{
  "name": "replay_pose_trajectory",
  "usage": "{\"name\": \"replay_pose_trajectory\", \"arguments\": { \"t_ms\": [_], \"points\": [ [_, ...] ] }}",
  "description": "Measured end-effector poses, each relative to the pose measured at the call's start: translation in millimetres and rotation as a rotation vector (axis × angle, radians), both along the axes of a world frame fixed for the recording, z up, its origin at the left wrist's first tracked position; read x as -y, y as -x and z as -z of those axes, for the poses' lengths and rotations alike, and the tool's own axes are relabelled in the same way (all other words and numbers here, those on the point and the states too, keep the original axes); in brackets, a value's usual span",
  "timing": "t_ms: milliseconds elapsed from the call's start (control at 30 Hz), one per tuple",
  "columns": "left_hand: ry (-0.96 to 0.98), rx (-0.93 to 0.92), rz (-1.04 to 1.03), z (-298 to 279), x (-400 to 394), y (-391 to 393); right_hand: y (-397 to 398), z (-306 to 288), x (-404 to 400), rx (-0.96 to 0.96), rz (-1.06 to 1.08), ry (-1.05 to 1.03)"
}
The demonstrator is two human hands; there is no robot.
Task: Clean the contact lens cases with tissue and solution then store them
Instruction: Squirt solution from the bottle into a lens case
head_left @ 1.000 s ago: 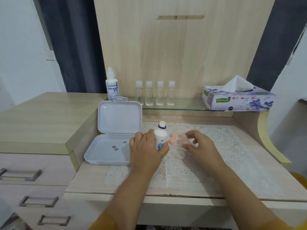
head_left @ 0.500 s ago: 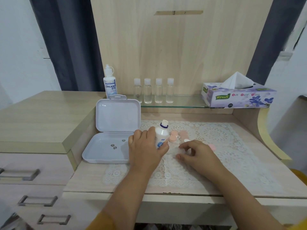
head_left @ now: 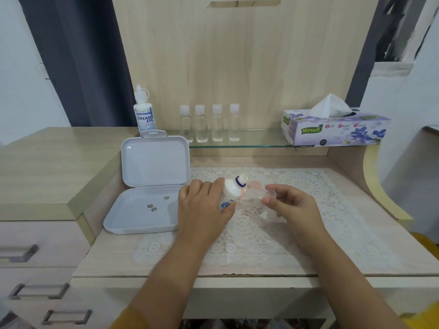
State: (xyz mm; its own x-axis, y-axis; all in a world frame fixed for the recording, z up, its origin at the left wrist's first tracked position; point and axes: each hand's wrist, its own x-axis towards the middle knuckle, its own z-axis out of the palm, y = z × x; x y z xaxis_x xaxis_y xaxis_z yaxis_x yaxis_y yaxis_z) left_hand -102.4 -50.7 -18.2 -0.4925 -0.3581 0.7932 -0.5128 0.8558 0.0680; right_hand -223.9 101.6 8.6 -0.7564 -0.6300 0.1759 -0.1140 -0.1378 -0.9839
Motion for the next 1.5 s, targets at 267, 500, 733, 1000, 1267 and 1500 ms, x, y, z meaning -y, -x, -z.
{"name": "replay_pose_trajectory", "arguments": {
  "t_ms": [267, 500, 733, 1000, 1267, 1500],
  "points": [
    [0.075, 0.011, -0.031, 0.5, 2.8, 0.3, 0.1, 0.4, -4.2, 0.019, 0.005, 0.035],
    [0.1, -0.003, -0.031, 1.3, 4.5, 0.1, 0.1, 0.9, -4.9, 0.024, -0.02, 0.011],
    [0.094, -0.032, -0.031, 1.7, 6.1, -0.1, 0.3, 0.5, -3.6, 0.017, -0.016, -0.01],
    [0.084, -0.044, -0.05, 2.1, 7.2, 0.2, -1.8, -0.9, -4.7, 0.027, -0.011, -0.011],
    [0.08, -0.039, -0.052, 3.4, 8.5, 0.7, -1.3, -1.2, -4.4, 0.03, -0.019, -0.012],
    [0.077, -0.046, -0.047, 4.8, 10.3, 0.8, -0.3, -0.5, -3.1, 0.027, -0.021, -0.014]
  ]
}}
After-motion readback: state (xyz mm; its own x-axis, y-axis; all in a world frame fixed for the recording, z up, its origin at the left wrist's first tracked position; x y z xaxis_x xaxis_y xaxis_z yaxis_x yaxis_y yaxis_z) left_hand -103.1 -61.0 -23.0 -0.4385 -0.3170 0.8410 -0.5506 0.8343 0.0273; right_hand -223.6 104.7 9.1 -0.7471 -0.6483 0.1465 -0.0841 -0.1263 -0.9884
